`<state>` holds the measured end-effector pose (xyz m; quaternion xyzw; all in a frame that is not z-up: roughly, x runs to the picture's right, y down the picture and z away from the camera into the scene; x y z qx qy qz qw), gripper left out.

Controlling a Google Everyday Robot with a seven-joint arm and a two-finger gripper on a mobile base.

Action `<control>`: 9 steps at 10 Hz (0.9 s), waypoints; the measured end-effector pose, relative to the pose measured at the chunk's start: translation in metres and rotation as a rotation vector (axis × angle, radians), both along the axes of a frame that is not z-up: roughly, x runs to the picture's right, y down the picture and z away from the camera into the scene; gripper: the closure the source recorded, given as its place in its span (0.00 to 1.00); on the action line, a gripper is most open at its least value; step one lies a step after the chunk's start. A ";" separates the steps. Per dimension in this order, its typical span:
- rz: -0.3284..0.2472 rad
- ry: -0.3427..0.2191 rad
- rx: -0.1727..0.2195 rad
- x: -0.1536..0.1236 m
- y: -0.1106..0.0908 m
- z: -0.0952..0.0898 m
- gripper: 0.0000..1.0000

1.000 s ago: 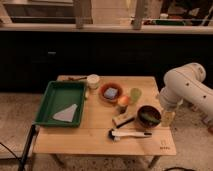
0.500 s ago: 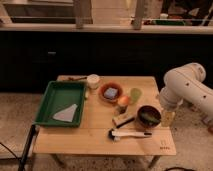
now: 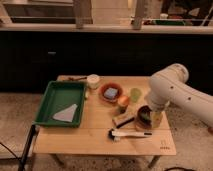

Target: Place towel in table surface

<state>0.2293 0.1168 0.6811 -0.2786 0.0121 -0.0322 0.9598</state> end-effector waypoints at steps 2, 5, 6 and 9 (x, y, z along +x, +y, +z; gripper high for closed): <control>-0.021 -0.012 0.003 -0.008 -0.003 0.000 0.20; -0.079 -0.059 0.007 -0.054 -0.010 0.004 0.20; -0.090 -0.068 0.009 -0.063 -0.011 0.006 0.20; -0.118 -0.091 0.010 -0.078 -0.017 0.009 0.20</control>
